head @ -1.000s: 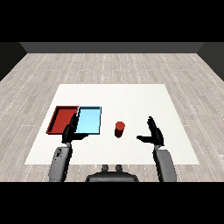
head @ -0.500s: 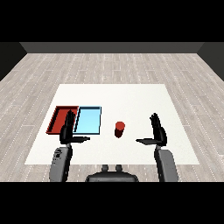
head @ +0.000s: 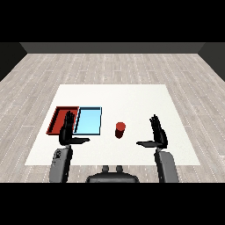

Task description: Pick the red can and put it in the red box

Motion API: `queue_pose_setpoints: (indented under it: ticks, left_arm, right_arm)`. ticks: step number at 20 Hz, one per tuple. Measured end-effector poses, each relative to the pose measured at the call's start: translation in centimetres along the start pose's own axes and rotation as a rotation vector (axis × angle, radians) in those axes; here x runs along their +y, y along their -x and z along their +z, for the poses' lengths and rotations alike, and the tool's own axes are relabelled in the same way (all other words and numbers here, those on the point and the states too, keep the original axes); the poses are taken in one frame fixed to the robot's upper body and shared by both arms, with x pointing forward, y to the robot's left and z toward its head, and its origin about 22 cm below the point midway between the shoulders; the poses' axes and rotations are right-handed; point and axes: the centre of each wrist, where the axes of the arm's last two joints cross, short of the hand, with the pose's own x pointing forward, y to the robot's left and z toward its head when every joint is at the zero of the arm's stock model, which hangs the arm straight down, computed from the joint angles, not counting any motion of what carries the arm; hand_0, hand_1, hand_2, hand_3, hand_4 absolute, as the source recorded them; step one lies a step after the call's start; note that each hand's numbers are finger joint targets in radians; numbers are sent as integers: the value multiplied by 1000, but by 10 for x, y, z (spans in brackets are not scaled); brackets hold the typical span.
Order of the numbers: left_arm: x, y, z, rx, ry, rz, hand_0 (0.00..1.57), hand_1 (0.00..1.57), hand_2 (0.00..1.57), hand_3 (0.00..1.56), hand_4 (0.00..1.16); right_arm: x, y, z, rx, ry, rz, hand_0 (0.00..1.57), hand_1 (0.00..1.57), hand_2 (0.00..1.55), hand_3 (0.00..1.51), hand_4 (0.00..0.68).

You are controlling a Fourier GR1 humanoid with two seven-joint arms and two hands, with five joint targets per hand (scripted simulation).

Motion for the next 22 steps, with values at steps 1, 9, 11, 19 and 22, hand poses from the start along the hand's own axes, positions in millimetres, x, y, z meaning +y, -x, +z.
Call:
queue_pose_setpoints:
  ticks: [1, 9, 11, 19, 22]
  left_arm:
    - [0, 4, -2, -1, 1, 7, 0, 0, 0, 0, 0]
    - [-4, 7, 1, -11, -8, 23, 0, 0, 0, 0, 0]
    - [-4, 5, 0, -16, -8, 27, 0, 0, 0, 0, 0]
    - [-5, -3, -2, -17, -11, 33, 0, 0, 0, 0, 0]
    - [-6, -2, -1, -16, -8, 41, 0, 0, 0, 0, 0]
  right_arm:
    - [2, 1, 2, 6, -1, -3, 0, 0, 0, 0, 0]
    - [26, 14, -12, 51, -14, -44, 0, 0, 0, 0, 0]
    - [29, 19, -14, 60, -20, -62, 0, 0, 0, 0, 0]
    - [49, 38, -29, 113, -43, -102, 0, 0, 0, 0, 0]
    - [59, 50, -33, 126, -51, -123, 0, 0, 0, 0, 0]
